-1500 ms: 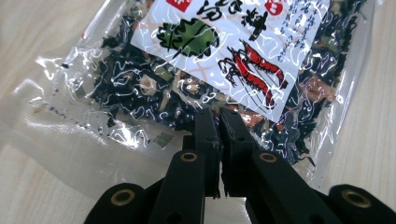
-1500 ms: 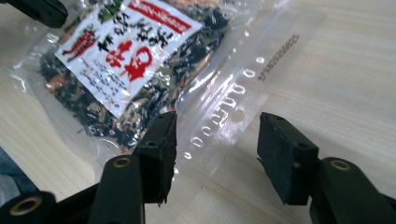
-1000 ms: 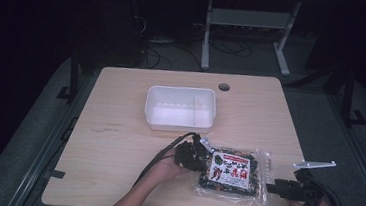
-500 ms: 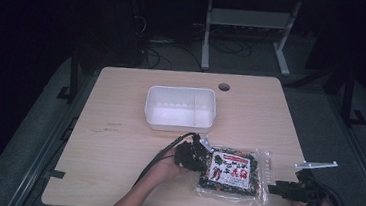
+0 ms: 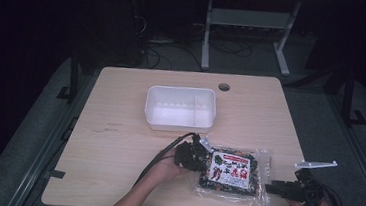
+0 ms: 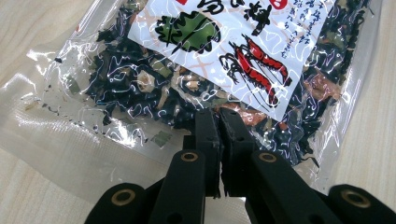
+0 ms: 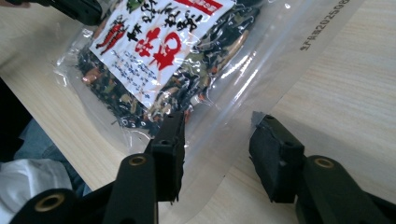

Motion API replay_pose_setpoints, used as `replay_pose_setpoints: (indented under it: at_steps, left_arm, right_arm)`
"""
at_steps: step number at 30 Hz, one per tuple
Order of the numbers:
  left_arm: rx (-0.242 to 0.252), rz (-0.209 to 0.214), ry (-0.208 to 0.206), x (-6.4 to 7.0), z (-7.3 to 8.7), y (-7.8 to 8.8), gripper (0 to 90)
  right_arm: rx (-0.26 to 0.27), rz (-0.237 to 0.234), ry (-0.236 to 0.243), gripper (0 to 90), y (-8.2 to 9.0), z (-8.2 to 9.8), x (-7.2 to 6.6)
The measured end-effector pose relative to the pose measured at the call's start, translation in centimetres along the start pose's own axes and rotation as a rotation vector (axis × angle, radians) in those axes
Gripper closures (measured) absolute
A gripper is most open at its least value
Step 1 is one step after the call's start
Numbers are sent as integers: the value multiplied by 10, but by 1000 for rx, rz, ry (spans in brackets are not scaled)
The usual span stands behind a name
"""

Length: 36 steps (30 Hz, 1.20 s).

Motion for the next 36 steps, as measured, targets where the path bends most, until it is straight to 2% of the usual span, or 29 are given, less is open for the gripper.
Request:
replay_pose_setpoints:
  at_steps: [2, 6, 10, 12, 15, 18, 22, 23, 24, 25, 27, 29, 30, 31, 33, 34, 36]
  left_arm:
    - [0, 0, 0, 0, 0, 0, 868]
    - [1, -3, -2, 0, 0, 0, 868]
    - [0, -8, -7, 0, 0, 0, 862]
    - [4, -5, -9, 1, 0, 0, 853]
    - [6, 11, -10, 4, -1, 1, 791]
    - [47, 31, 4, 5, -6, 7, 753]
    - [72, 48, 9, 7, -11, 12, 693]
    - [80, 57, 13, 7, -13, 14, 641]
    - [91, 76, 19, 8, -17, 16, 615]
    - [91, 76, 19, 8, -17, 16, 592]
    - [107, 135, 21, 13, -20, 17, 567]
    - [111, 126, 15, 13, -22, 18, 500]
    - [124, 126, 14, 13, -23, 19, 426]
    - [136, 127, 17, 13, -25, 21, 426]
    - [163, 106, 23, 10, -27, 23, 345]
    - [179, 116, 39, 9, -29, 25, 319]
    - [201, 162, 62, 10, -31, 27, 311]
  right_arm:
    - [3, -2, 2, 594, 0, -1, 0]
    - [-1, 5, -14, 734, -4, -1, 1]
    - [32, -18, -37, 843, -3, -3, 1]
    - [34, -15, -33, 861, -3, -3, 1]
    - [35, 3, -15, 897, 2, -5, 2]
    - [56, 9, -11, 900, 12, -9, 5]
    - [68, 13, 5, 900, 21, -14, 6]
    - [70, 20, 28, 900, 26, -20, 5]
    - [71, 23, 39, 900, 28, -22, 4]
    - [71, 23, 39, 900, 28, -22, 4]
    - [73, 33, 71, 900, 34, -28, 1]
    - [92, 36, 99, 900, 44, -36, -3]
    - [100, 29, 128, 900, 52, -42, -8]
    - [100, 29, 128, 900, 52, -42, -8]
    - [94, 33, 166, 900, 62, -49, -14]
    - [93, 37, 178, 900, 65, -52, -15]
    - [90, 43, 208, 900, 72, -58, -20]
Point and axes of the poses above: each handheld gripper's, and its own axes: y roughly backward along the jaws, z roughly out of its underside, x roughly to its right, the point moved 9 cm from there along -y, roughly forward along the jaws, and after that the axes turned 9 degrees about y, right-handed, at the moved point
